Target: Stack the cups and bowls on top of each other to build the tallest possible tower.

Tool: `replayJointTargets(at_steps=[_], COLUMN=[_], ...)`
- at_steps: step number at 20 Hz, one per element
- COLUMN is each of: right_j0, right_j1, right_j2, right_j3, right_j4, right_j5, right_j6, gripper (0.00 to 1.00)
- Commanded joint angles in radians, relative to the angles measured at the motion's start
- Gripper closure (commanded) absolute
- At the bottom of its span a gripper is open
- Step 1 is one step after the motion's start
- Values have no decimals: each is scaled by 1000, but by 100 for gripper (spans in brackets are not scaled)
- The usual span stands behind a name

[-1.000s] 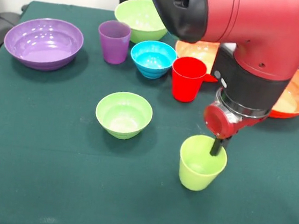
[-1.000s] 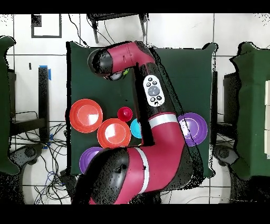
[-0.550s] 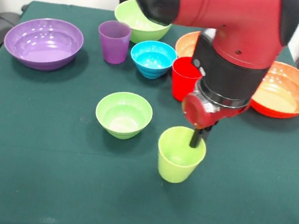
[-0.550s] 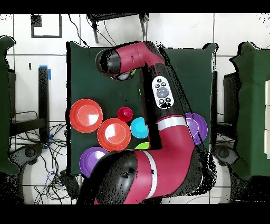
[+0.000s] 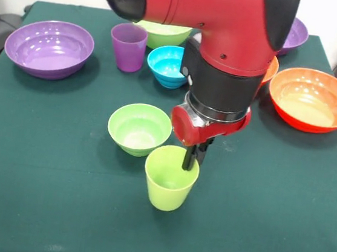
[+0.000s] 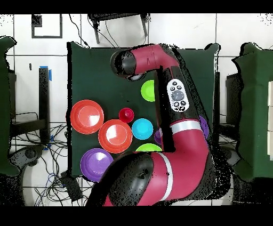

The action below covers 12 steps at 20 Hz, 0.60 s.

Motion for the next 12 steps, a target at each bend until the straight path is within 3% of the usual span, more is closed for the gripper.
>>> replayJointTargets(at_steps=[1, 12], right_j0=[4, 18], right_j1=[4, -6], right_j2=[-34, -56], right_j3=[109, 131], right_j4=[-42, -40], right_j5=[-64, -77], right_j6=[-63, -33], gripper=[100, 100])
